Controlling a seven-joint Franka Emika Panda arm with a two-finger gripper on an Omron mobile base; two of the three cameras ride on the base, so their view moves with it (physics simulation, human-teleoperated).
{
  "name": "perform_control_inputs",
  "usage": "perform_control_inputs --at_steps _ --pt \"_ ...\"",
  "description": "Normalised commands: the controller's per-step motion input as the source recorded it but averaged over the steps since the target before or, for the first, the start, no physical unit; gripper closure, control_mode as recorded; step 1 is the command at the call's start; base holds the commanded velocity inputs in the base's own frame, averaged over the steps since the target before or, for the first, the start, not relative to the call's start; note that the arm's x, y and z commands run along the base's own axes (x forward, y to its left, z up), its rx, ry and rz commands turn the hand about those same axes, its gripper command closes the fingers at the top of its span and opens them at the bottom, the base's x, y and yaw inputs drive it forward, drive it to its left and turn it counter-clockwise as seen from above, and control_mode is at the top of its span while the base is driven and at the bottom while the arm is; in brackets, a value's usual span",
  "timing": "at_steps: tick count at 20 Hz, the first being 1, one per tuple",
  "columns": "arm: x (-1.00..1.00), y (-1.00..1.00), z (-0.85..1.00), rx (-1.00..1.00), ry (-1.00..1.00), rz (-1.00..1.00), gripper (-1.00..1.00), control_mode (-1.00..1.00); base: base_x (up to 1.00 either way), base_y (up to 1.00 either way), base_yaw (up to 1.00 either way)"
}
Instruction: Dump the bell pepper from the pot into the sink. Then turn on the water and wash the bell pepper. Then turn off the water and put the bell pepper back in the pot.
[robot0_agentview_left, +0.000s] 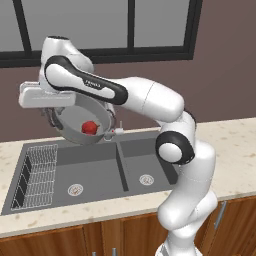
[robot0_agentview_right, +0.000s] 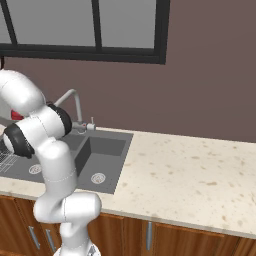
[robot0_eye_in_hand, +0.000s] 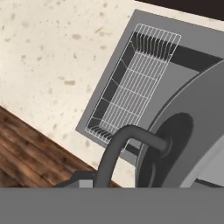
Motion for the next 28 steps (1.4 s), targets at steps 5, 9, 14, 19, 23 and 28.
perform_control_inputs --at_steps 5,9,14,19,23,28 --pt "0.0 0.23 -0.45 0.15 -0.02 0.07 1.0 -1.0 0.0 0.0 0.0" --pt "0.0 0.19 -0.33 0.17 0.0 0.07 1.0 -1.0 0.0 0.0 0.0" --pt "0.09 0.07 -0.2 0.19 -0.02 0.08 1.0 -1.0 0.0 0.0 0.0" --pt "0.25 0.0 -0.07 0.17 -0.07 0.04 1.0 -1.0 0.0 0.0 0.0" --pt "0.47 0.0 -0.04 0.15 -0.05 0.04 1.0 -1.0 0.0 0.0 0.0" --pt "0.54 0.0 0.0 0.13 -0.07 0.02 1.0 -1.0 0.0 0.0 0.0"
